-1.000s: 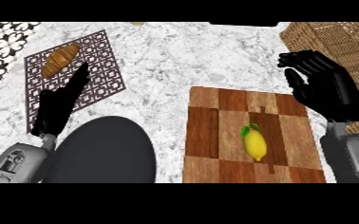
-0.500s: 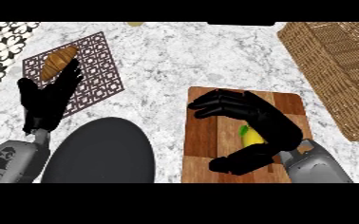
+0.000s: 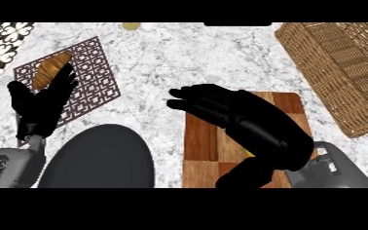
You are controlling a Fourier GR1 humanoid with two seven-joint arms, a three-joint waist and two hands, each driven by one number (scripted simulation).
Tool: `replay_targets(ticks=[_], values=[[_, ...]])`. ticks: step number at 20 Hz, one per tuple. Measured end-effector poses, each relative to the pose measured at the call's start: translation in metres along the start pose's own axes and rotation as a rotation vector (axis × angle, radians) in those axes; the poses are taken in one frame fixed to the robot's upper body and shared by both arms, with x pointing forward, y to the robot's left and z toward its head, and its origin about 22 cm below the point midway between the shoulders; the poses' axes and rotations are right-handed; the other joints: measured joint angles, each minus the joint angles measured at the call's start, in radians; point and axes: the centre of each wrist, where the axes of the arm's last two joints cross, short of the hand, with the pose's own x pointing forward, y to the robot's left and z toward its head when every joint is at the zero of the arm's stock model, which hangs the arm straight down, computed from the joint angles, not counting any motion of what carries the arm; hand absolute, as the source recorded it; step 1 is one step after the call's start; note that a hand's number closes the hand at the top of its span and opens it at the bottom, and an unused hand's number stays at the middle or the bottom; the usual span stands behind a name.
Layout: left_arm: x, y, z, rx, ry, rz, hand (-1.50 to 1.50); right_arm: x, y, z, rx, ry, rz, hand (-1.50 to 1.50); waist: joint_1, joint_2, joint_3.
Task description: Pick the lemon from the cutting board and place it in the basket
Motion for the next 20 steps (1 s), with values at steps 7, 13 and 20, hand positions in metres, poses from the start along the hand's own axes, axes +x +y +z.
replay_targets(ticks=[7,13,20], values=[[0.001,0.008,0.001,-0.002,0.003,-0.003,0.00,0.028,-0.071,-0.006,0.006,0.302,0.341,-1.50,-0.001,0.000,0.000],[0.001,0.005,0.000,0.002,-0.005,0.006,0.00,0.038,-0.118,-0.008,0.193,0.416,0.350,-1.50,-0.004,0.004,0.001],[0.003,0.002,-0.001,0.001,-0.003,0.008,0.00,0.027,-0.161,0.015,0.293,0.416,0.227,-1.50,-0.005,0.007,0.003]])
